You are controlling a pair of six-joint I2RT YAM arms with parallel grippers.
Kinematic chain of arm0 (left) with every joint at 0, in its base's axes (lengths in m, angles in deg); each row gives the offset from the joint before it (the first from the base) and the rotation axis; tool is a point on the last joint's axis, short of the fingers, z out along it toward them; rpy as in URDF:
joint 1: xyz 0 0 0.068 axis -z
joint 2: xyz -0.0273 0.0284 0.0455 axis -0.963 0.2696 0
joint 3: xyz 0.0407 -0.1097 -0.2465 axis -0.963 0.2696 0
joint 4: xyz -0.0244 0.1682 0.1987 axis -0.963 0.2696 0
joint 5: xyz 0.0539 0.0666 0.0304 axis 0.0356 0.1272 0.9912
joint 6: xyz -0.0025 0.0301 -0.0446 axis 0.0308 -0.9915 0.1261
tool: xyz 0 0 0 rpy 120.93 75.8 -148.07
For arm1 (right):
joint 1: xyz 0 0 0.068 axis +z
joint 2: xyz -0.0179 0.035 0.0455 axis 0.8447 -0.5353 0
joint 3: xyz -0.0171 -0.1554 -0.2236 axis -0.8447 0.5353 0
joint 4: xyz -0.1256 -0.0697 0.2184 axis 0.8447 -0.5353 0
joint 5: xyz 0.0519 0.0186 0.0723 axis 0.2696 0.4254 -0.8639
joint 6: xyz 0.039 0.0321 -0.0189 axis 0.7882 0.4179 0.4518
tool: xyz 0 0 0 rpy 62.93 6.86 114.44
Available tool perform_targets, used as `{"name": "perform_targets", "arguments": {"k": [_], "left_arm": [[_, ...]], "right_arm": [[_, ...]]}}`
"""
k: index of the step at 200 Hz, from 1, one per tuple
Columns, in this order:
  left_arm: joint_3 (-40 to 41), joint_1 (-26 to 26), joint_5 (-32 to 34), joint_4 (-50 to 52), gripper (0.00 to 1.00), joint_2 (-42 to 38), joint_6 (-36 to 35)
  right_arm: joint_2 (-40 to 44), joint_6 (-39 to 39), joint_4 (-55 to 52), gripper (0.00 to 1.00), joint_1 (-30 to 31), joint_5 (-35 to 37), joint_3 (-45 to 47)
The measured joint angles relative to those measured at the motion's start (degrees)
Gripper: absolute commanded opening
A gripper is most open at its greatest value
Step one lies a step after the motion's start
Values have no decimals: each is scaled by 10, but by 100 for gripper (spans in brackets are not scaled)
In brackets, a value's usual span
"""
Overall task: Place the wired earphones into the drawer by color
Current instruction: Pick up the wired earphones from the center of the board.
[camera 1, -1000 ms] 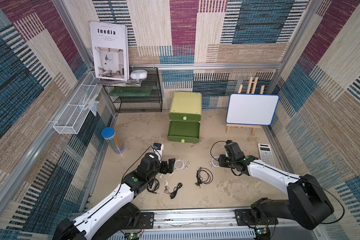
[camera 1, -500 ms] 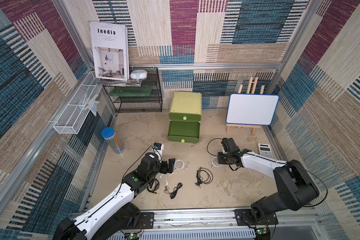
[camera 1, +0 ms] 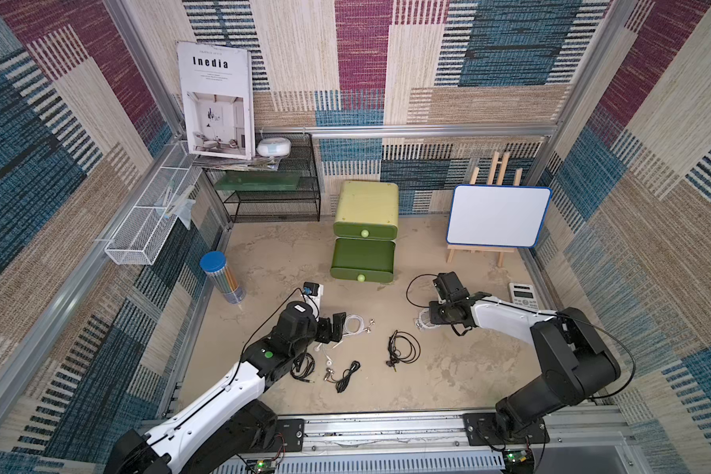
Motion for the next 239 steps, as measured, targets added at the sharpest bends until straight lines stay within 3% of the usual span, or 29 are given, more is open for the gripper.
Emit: {"name": "perform_targets", "arguments": {"k": [51,142,239], "left_arm": [[1,0,1,0,99,0,0],[5,0,13,0,99,-2,-3],[20,0,13,-17,99,-20,-13]], "right_arm": [[13,0,0,0,0,3,9],[119,-2,-43,0,0,-7,2],[195,-15,-45,0,21,-39,-87]]}}
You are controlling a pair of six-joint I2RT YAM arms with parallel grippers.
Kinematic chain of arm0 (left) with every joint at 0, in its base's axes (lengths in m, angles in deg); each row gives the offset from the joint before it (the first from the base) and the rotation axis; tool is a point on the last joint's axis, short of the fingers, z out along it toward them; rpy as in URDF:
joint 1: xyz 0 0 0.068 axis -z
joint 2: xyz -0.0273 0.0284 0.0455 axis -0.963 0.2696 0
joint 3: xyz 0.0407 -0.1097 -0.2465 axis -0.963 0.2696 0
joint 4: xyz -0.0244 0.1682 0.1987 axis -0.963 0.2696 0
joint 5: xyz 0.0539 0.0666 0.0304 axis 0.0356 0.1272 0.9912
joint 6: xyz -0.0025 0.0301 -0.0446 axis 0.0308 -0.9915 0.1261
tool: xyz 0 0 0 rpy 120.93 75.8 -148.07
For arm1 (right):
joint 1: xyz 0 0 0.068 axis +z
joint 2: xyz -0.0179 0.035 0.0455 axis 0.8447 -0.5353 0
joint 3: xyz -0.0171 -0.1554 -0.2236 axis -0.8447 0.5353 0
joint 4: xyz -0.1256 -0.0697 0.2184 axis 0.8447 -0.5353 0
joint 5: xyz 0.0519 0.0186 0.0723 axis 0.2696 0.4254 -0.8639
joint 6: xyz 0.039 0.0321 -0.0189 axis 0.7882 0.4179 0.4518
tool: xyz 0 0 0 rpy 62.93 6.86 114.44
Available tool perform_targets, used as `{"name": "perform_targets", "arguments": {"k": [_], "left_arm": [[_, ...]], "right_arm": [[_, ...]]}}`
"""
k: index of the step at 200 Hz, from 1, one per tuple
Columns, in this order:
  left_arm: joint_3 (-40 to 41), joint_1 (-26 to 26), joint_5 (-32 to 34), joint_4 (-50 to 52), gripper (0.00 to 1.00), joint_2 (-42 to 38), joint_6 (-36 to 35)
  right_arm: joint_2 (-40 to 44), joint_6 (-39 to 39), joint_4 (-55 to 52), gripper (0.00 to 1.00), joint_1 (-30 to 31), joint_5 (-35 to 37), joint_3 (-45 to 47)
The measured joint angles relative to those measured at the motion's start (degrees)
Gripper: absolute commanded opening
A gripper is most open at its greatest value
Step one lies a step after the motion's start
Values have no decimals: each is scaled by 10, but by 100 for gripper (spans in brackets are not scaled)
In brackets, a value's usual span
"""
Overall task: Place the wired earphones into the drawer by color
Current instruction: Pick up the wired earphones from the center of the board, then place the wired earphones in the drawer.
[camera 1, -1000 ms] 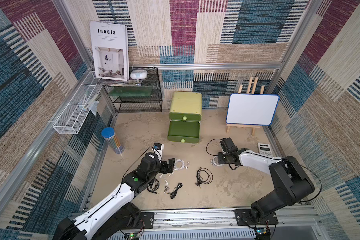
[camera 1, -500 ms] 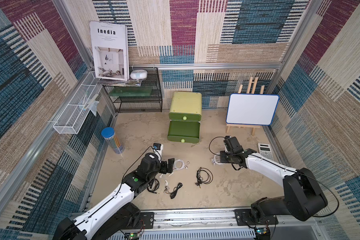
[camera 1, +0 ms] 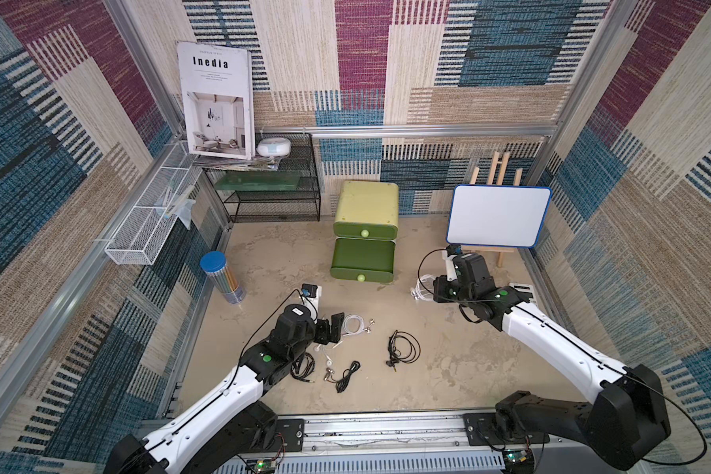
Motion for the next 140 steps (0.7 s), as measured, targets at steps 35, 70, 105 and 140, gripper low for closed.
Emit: {"name": "perform_targets", "arguments": {"k": [35,70,105,140], "left_arm": [[9,0,-7,-6,99,-8,-12],[16,0,-16,-17,99,-17,-19],[19,0,-18,-21,99,-24,-21],[20,0,-21,-23,99,-24,-23]], "right_arm": [[-17,-5,26,0,30,17,-40],[-57,-13,61,0,59,52,-78],[-120,-22,97,0,81,78,-125],[-190,-37,121,0,100,104,-176]]}}
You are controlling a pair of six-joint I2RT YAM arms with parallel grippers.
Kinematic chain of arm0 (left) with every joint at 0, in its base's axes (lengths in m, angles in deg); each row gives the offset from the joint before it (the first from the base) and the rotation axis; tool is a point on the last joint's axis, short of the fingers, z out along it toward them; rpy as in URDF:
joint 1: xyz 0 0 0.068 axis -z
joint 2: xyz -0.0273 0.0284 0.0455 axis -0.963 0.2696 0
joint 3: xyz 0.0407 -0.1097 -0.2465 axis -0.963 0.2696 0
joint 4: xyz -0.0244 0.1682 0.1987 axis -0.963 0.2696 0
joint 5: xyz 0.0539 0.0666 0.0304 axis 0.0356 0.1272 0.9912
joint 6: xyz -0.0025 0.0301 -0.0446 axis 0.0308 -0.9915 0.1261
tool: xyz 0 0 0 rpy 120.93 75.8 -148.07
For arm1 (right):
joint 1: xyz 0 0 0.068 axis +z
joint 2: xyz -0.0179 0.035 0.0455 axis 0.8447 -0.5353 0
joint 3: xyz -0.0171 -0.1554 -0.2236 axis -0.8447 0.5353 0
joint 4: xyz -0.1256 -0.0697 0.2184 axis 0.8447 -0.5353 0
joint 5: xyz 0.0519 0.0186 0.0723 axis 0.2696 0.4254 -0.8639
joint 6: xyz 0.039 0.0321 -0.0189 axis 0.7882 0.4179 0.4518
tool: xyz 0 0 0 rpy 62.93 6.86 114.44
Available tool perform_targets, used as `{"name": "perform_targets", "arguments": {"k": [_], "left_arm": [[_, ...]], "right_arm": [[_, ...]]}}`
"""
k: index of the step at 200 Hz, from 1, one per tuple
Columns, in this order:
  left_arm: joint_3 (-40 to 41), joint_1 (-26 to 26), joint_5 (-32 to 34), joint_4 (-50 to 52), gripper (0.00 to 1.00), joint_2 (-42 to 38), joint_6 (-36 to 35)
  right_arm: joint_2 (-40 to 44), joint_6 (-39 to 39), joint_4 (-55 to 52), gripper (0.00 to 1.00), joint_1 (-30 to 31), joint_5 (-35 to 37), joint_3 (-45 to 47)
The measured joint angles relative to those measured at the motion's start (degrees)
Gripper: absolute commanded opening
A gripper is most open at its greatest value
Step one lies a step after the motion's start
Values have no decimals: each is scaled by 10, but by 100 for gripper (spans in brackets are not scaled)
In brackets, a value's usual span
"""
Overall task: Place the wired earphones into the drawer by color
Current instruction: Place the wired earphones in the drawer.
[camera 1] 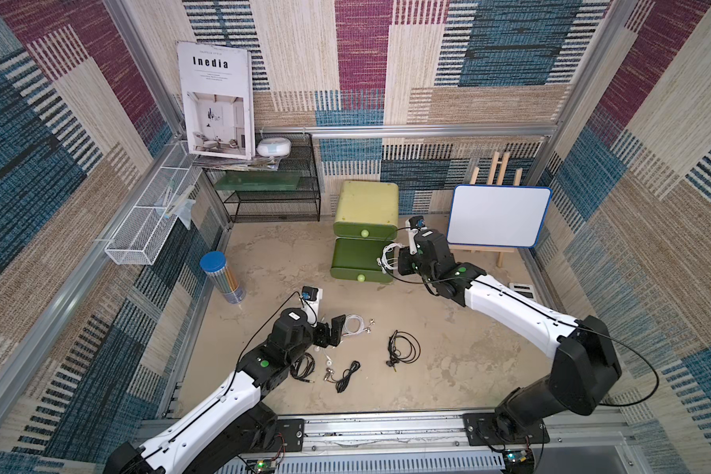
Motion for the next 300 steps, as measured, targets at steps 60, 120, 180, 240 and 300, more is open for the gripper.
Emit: {"name": "perform_targets", "arguments": {"k": [60,120,180,240,300], "left_arm": [[0,0,0,-3,99,3,0],[0,0,-2,-3,99,6,0],[0,0,-1,-3,99,7,0],[-3,0,1,-3,100,12,-4],[-8,0,-8,-2,100,15,-4]], "right_arm": [[-92,-25,35,0,21,43,-59],[-160,-33,41,0,26,53,-94],[-189,-32,41,0,33,50,-101],[-189,-27,37,32,33,39,-103],[-120,-14,38,45,33,39,-56]]}}
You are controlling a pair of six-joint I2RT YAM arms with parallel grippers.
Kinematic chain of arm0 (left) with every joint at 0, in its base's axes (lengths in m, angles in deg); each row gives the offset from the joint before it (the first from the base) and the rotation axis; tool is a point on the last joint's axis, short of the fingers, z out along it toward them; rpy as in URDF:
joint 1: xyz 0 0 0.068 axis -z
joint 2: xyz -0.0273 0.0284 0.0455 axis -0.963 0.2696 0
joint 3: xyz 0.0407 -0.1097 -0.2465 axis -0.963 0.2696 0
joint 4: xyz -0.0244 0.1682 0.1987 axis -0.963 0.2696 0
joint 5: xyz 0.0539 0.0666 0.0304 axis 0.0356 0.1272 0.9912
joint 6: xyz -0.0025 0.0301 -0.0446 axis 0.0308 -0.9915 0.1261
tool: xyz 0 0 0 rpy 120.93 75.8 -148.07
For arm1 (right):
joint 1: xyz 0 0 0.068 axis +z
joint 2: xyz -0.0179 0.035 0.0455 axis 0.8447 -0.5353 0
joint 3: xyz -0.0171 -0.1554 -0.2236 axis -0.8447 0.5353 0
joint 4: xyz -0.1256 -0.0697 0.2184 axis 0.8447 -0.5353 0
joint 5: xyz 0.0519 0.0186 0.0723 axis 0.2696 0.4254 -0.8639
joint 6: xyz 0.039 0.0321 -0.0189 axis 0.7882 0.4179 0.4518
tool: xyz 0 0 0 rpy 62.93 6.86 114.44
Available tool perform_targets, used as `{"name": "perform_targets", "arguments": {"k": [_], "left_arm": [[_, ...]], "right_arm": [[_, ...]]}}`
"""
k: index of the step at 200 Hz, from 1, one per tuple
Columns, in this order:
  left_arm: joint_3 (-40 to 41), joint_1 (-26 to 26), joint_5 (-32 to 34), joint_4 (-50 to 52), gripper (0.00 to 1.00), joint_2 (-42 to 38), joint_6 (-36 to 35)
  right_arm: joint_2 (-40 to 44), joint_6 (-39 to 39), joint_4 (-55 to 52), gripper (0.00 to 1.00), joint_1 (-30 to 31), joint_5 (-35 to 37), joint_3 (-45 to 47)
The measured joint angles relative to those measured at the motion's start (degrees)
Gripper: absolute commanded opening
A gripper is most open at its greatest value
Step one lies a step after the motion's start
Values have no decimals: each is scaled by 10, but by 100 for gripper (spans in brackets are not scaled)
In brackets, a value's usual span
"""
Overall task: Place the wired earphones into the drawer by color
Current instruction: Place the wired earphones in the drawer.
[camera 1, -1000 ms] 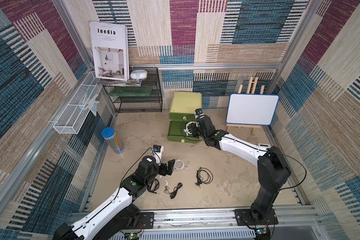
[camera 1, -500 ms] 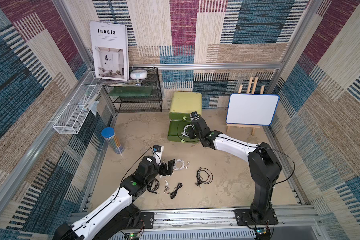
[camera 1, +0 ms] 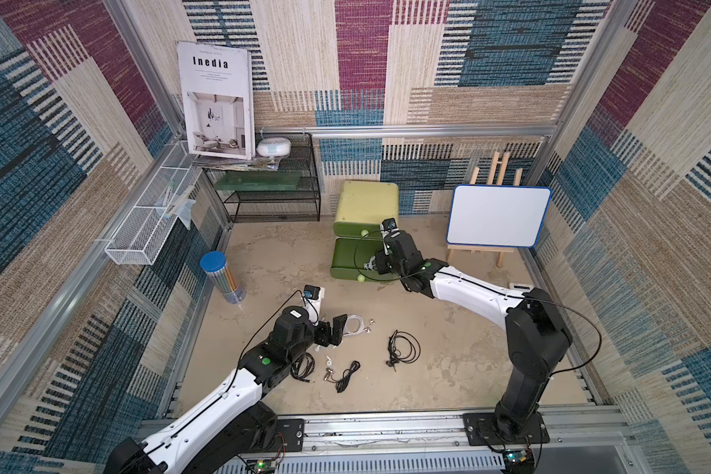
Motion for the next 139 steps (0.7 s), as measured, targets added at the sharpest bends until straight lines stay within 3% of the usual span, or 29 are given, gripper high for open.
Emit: {"name": "perform_targets", "arguments": {"k": [34,86,95,100,139], "left_arm": [[-8,0,-12,3,99,7,-1],[-56,0,-75,20,99,50,-11],[-64,1,-83,30,99,57,-11],[-68,1,-87,35,99,60,-11],[-105,9,-105,81,96,90,7]], "right_arm": [[66,4,0,55,0,7,59],[210,1,6,81,-19,18,196],[241,1,8,90,-27,19,227],[256,1,12,100,-31,20,244],[375,6,61,99,-60,27,393]]}}
